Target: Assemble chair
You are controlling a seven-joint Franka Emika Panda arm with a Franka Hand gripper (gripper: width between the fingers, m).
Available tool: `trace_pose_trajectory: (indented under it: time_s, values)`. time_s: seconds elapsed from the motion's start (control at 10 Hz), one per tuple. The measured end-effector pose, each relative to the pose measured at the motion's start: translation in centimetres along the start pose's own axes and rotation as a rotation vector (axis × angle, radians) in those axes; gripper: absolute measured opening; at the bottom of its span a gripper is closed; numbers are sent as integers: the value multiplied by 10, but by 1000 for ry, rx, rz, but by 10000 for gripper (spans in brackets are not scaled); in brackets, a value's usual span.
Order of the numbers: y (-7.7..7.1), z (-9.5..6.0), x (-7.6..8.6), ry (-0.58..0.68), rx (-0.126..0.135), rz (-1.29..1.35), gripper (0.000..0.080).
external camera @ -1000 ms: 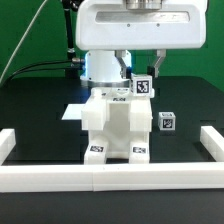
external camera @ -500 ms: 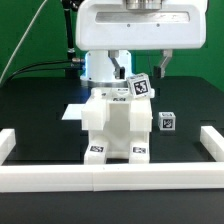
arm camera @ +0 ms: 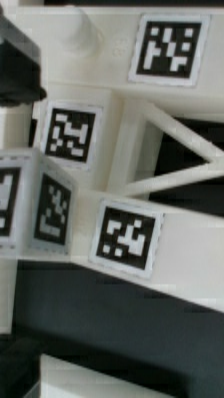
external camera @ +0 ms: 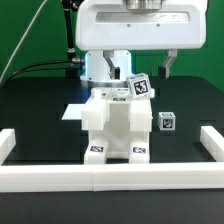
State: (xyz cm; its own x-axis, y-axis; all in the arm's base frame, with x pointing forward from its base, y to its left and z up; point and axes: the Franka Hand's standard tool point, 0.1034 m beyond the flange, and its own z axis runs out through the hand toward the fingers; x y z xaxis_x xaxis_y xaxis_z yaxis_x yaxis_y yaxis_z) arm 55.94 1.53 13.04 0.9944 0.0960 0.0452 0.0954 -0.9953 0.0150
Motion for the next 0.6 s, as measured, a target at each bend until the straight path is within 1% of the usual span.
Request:
trace_pose_trajectory:
  time_s: [0.1, 0.2, 0.4, 0.5, 0.6]
  values:
    - [0, 0, 0, 0, 0, 0, 648]
    - [1, 1, 1, 2, 8, 14, 648]
    - [4, 6, 5, 4, 38, 76, 648]
    - [1, 9, 5, 1, 43, 83, 648]
    - [-1, 10, 4, -3, 44, 93, 648]
